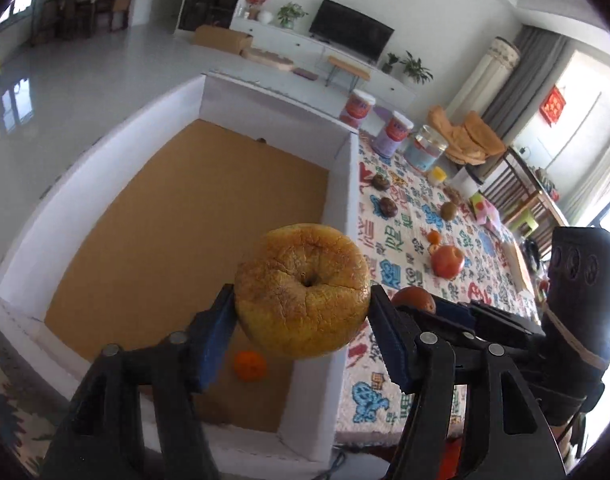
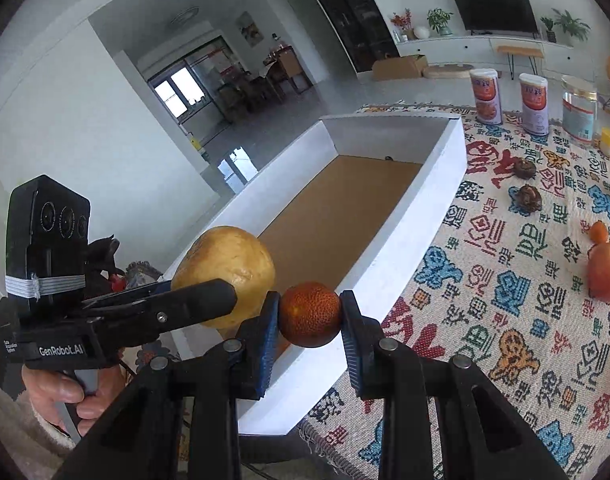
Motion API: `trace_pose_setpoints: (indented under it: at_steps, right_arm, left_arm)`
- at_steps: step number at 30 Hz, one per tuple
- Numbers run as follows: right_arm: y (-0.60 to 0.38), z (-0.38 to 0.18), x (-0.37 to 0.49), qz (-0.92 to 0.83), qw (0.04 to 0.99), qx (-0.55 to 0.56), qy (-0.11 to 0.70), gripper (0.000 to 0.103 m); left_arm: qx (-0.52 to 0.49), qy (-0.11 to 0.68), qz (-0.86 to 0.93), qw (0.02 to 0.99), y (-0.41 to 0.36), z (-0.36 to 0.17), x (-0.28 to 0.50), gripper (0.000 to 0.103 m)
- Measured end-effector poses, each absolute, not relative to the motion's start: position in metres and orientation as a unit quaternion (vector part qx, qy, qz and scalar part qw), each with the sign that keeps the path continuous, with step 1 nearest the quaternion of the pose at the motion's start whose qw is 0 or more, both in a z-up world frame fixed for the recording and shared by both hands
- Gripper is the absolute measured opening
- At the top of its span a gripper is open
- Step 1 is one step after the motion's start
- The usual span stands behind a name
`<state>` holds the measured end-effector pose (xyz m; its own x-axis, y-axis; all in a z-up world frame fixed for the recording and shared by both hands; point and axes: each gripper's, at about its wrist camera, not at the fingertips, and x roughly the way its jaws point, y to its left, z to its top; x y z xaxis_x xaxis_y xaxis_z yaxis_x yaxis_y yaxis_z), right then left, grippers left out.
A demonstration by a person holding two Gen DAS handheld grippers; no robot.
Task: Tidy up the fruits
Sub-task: 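Release the yellow apple and brown fruit into the box from both grippers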
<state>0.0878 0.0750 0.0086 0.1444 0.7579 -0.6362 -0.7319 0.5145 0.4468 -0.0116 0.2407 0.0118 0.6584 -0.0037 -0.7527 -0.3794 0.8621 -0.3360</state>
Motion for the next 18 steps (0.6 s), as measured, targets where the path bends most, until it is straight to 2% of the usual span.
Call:
trace_pose_setpoints:
  at_steps: [6,9,11,13,14,17,18]
  right_arm:
    - [0.154,-0.029,0.079,0.484,0.732,-0.053,0.477,0.031]
    - [0.159,-0.04,0.087,0.468,0.734,-0.049,0.49,0.042]
    - [0.151,-0.03,0.088,0.469,0.745,-0.033,0.474,0.045]
    - [0.135,-0.01,0.088,0.473,0.76,-0.02,0.445,0.055]
    - [0.124,0.001,0.088,0.47,0.772,-0.016,0.428,0.057]
    - [0.083,0.025,0.089,0.446,0.813,-0.007,0.373,0.071]
    - [0.064,0.028,0.09,0.429,0.829,-0.002,0.359,0.08]
  left_arm:
    - [-0.234,0.471,0.19,0.829,0.283,-0.045,0.0,0.067]
    - [-0.224,0.458,0.197,0.837,0.282,-0.044,0.002,0.07]
    - [-0.203,0.436,0.195,0.855,0.272,-0.029,0.004,0.076]
    - [-0.19,0.405,0.185,0.875,0.257,-0.01,0.006,0.086]
    - [-0.186,0.388,0.173,0.886,0.247,0.0,0.007,0.086]
    - [-0.17,0.356,0.113,0.912,0.204,0.022,0.015,0.09]
    - [-0.165,0.352,0.086,0.917,0.186,0.025,0.018,0.092]
